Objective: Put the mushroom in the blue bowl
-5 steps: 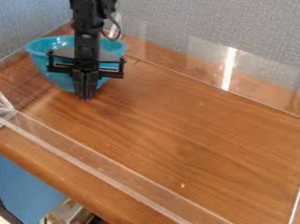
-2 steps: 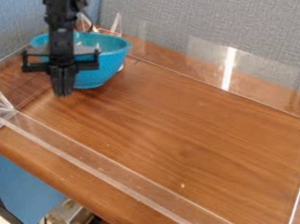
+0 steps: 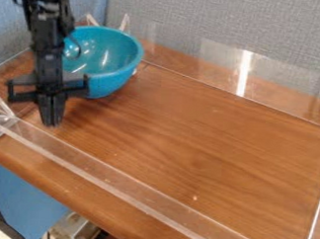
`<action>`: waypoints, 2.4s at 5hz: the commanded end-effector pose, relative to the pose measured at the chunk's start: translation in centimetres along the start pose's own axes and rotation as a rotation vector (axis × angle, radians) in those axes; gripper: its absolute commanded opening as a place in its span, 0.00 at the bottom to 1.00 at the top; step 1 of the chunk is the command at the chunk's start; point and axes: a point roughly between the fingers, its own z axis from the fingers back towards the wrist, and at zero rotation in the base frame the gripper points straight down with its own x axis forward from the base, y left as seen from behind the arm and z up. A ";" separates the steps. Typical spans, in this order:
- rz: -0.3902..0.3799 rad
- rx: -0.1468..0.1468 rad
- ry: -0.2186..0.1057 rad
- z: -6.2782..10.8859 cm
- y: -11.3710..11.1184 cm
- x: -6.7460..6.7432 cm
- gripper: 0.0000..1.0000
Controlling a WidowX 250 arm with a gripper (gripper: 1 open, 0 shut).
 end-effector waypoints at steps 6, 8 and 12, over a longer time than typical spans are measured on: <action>-0.002 0.027 0.055 -0.7 2.7 1.6 1.00; -0.005 0.021 0.033 2.5 1.9 1.2 0.00; -0.174 -0.004 -0.053 7.5 -2.7 3.5 0.00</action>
